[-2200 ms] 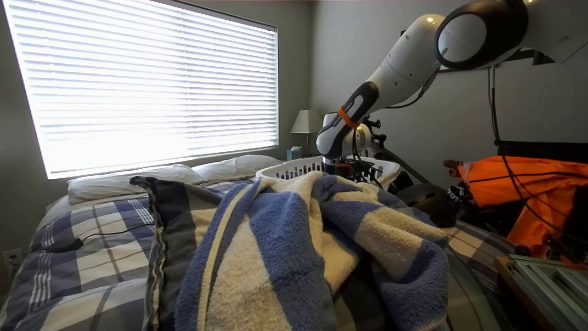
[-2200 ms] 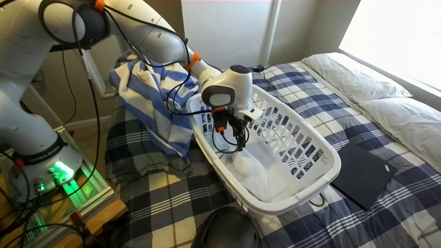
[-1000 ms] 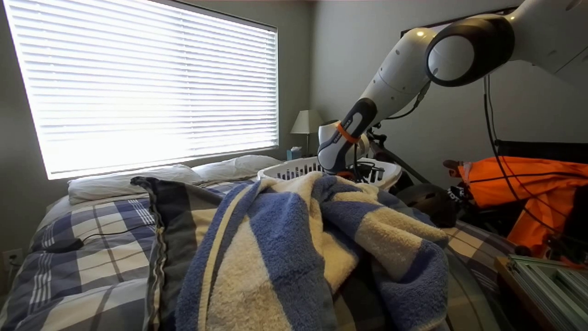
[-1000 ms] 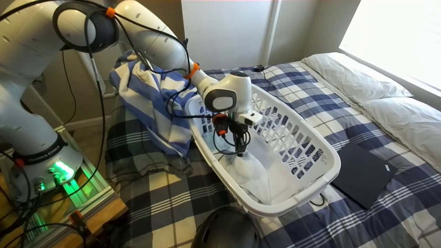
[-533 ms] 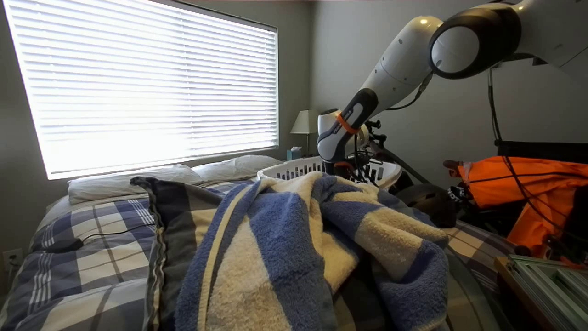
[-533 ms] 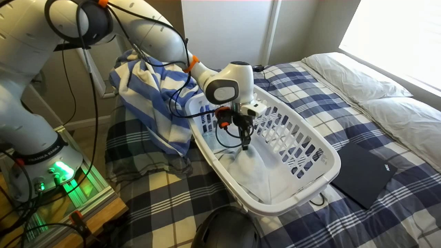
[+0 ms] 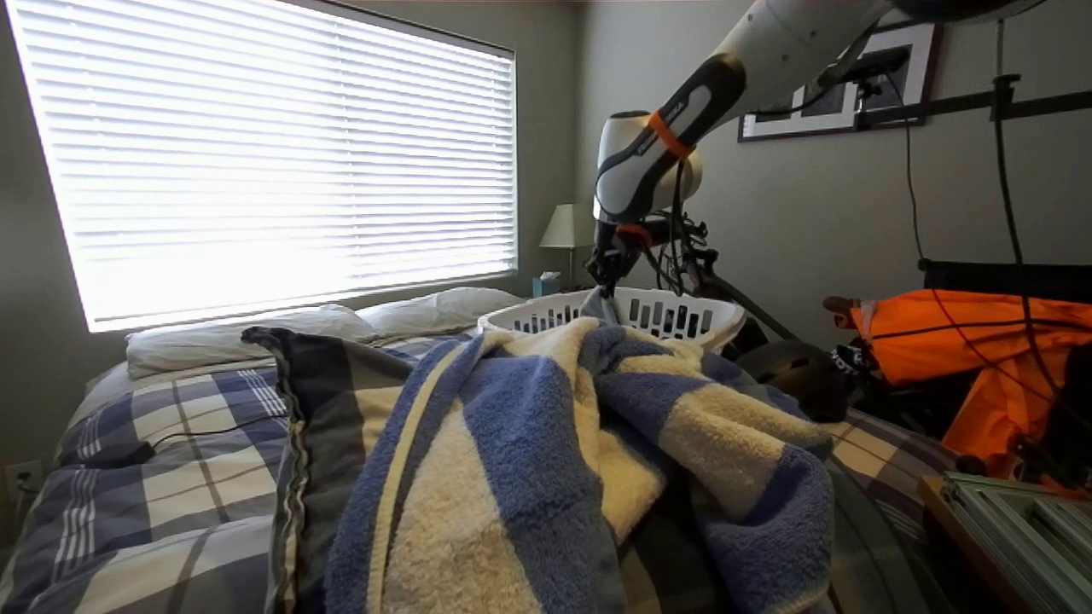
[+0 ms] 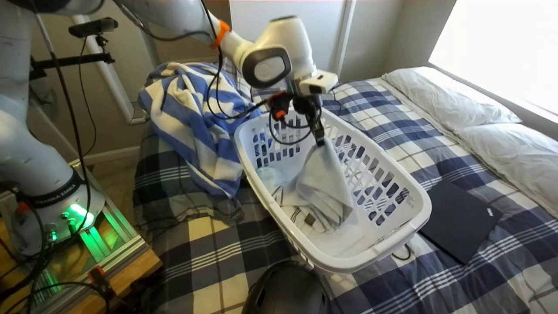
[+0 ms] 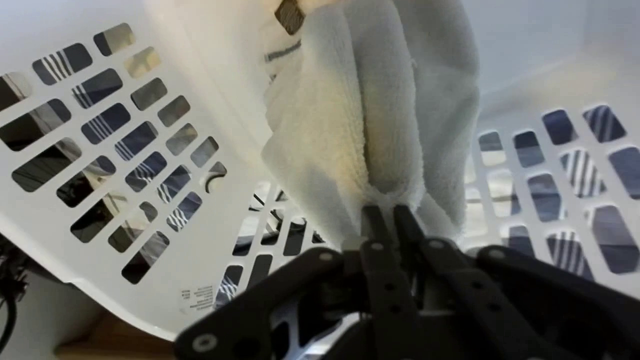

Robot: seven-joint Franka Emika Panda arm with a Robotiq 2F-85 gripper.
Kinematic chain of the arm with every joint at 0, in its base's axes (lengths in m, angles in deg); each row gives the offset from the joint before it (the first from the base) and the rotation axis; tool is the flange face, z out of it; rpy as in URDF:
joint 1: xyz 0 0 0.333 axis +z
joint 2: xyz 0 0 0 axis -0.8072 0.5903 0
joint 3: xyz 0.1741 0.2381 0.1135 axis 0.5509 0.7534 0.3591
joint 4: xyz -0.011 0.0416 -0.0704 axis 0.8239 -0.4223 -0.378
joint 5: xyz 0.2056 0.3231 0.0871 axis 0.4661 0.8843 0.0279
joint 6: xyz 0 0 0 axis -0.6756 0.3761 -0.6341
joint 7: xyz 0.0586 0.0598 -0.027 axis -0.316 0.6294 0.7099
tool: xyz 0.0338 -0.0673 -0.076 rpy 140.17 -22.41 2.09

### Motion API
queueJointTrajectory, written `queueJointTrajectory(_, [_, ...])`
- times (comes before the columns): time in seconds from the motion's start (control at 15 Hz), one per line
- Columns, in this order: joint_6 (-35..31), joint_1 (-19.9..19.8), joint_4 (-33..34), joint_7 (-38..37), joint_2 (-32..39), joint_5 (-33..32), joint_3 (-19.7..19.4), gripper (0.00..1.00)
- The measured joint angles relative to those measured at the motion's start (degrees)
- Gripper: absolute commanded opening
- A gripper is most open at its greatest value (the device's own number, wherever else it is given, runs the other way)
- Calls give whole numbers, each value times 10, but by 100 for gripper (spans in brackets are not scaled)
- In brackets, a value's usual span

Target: Remove a towel from the basket

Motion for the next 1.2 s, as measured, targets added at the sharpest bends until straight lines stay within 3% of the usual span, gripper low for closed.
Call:
queueJointTrajectory(0.4, [12,8,-123,4,-188,14,45,3])
queueJointTrajectory(0.73, [-13,14,-223,55,-347,62,92,3])
queueJointTrajectory(1.2, [23,88,-353,196,-551,177,100,3])
